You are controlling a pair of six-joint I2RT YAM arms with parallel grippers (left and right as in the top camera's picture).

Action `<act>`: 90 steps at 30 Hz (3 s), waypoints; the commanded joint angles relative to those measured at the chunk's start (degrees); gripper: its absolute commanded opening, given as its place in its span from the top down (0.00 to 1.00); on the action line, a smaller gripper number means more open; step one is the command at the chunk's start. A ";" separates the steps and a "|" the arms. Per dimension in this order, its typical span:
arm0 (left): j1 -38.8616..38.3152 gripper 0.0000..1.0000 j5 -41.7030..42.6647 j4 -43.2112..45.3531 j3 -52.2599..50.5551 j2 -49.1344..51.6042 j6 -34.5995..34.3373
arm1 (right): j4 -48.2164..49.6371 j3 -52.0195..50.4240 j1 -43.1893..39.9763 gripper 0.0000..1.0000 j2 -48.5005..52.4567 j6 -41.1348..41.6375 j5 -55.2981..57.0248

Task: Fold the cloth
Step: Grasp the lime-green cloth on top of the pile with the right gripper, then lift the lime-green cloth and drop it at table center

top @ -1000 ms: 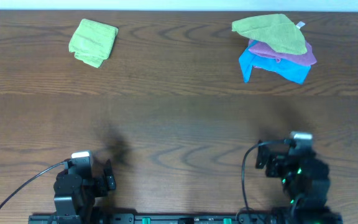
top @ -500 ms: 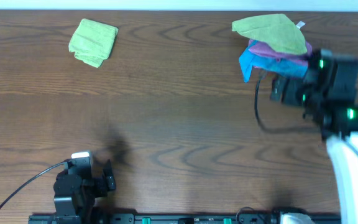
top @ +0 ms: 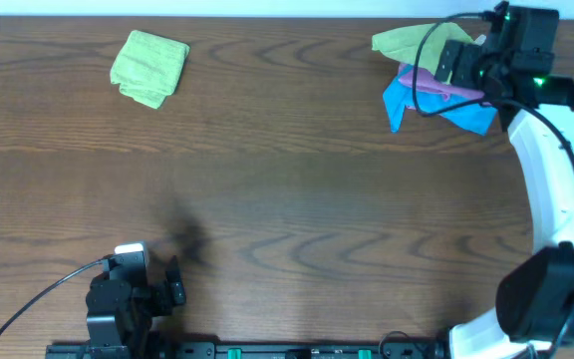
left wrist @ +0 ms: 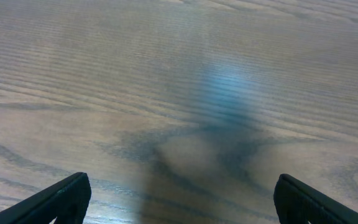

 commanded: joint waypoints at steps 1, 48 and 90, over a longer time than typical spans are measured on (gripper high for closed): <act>-0.02 0.05 -0.61 -3.23 -0.85 -0.35 1.25 | 1.99 1.20 -0.44 0.01 1.81 -2.97 0.92; -0.02 0.05 -0.61 -3.23 -0.85 -0.33 1.25 | 20.28 2.45 -7.96 0.84 24.50 -4.17 -4.92; -0.02 0.05 -0.61 -3.23 -0.85 -0.33 1.25 | -46.10 19.65 38.21 0.99 -11.85 -11.52 -16.72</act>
